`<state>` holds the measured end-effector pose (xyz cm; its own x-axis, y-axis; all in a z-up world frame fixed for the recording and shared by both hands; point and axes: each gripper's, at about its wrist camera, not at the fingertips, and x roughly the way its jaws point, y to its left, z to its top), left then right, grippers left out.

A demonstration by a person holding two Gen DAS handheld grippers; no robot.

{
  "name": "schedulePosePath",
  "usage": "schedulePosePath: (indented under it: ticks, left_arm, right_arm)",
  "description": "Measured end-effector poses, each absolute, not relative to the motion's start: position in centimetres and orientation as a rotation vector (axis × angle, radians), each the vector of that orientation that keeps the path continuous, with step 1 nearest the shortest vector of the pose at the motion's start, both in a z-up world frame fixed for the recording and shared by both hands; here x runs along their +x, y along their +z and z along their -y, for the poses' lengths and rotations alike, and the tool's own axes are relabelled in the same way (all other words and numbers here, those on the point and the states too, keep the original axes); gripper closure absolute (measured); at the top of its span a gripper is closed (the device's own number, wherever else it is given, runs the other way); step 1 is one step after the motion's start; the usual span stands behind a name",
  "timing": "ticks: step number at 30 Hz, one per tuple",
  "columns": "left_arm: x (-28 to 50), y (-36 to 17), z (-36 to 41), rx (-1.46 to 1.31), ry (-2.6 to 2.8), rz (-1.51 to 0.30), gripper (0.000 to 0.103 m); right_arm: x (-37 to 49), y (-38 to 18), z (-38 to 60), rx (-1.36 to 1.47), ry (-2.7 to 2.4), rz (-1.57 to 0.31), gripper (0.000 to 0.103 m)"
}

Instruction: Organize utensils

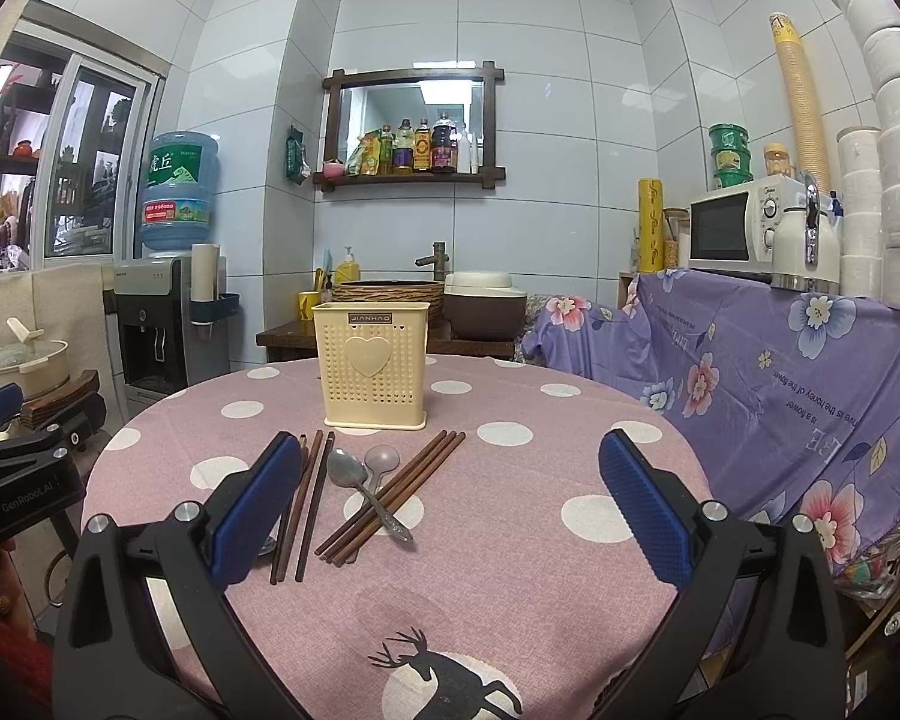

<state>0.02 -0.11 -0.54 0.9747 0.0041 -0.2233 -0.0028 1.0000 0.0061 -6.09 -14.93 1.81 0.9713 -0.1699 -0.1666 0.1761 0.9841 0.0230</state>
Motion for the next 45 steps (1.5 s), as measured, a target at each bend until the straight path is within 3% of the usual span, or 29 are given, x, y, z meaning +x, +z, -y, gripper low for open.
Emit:
schedulePosePath:
  ticks: [21,36,41,45]
  left_arm:
    - [0.9,-1.4,-0.4,0.002,-0.021,-0.268,0.005]
    - [8.8,-3.0,-0.1,0.086,-0.164,-0.544,0.006]
    - [11.9,-3.1,1.3,0.117,-0.251,-0.624,0.013]
    - [14.1,-4.0,2.3,0.154,-0.240,-0.696,0.027]
  right_arm:
    - [-5.2,1.5,14.6,0.027,-0.176,-0.188,0.005]
    - [1.9,0.0,15.9,0.009,-0.061,-0.411,0.005]
    - [5.3,-0.2,15.4,-0.054,-0.039,-0.474,0.006]
    - [7.5,-0.8,15.5,-0.064,-0.052,-0.538,0.014]
